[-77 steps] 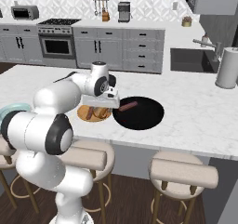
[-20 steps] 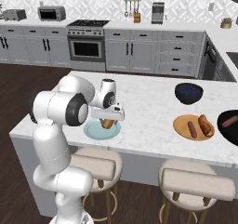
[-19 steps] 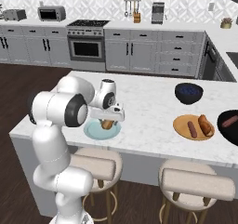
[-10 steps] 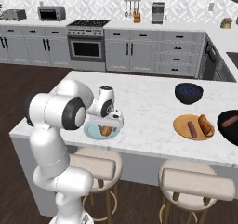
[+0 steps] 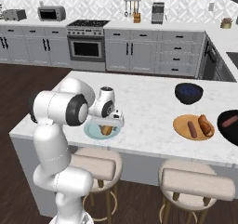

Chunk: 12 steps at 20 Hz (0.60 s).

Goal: Place one bun and one sausage from the bowl on each plate.

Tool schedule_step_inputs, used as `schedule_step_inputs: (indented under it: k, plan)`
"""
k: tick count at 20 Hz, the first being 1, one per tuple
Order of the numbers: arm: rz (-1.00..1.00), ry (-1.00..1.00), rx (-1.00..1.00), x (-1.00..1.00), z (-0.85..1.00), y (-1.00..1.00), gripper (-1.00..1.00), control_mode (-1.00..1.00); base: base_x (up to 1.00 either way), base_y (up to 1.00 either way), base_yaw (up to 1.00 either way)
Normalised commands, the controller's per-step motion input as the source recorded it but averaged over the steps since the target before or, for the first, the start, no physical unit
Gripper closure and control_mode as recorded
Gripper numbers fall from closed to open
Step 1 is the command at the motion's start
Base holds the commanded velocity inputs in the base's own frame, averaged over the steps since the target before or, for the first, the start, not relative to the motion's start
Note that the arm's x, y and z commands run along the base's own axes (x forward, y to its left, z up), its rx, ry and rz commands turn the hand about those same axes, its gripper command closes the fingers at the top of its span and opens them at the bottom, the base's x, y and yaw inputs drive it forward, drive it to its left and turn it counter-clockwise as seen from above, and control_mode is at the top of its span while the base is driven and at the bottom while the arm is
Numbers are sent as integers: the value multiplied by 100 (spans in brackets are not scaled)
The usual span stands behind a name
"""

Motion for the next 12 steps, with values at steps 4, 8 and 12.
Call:
schedule_step_inputs:
  k: [4, 8, 12]
  plan:
    - [0, 0, 0, 16, 0, 0, -100, -100, 0, 0, 0]
    - [0, 0, 0, 0, 0, 0, -100, -100, 0, 0, 0]
    - [0, -4, 0, 0, 12, 0, -100, -100, 0, 0, 0]
